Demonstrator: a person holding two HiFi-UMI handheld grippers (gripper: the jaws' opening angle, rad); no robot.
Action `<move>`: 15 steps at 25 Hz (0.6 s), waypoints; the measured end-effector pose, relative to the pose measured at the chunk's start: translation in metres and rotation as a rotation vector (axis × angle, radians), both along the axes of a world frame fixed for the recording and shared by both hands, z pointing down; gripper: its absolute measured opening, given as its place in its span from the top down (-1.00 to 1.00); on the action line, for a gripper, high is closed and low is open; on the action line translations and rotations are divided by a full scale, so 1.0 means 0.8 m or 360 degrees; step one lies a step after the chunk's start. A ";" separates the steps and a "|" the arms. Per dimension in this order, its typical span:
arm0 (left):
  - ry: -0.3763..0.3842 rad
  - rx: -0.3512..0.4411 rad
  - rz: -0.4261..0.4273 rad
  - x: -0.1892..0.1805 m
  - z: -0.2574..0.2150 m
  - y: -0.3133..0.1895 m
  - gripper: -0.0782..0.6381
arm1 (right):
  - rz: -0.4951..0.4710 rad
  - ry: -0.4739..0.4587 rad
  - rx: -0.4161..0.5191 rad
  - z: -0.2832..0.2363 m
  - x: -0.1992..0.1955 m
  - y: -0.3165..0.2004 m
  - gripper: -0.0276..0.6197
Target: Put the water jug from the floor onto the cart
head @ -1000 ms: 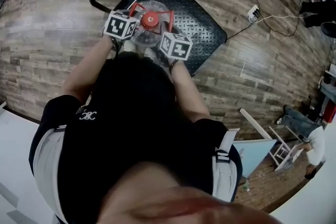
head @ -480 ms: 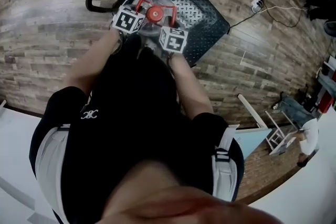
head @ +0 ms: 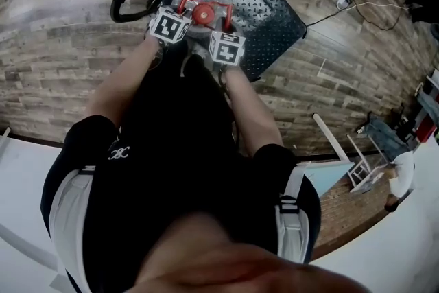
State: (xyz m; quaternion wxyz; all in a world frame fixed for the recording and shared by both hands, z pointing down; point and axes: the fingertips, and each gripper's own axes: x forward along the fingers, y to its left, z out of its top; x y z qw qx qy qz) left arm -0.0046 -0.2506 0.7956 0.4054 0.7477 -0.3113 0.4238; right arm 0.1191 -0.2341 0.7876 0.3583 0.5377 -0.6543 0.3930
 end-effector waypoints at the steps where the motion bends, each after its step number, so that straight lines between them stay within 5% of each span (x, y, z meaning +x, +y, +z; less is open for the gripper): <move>1: -0.0004 -0.0020 0.0003 -0.001 0.007 0.004 0.65 | 0.0009 0.0004 -0.0003 0.003 0.000 0.000 0.87; 15: -0.0026 -0.0149 -0.0134 -0.021 0.032 0.020 0.59 | -0.0063 -0.0009 -0.0061 0.013 -0.007 0.013 0.77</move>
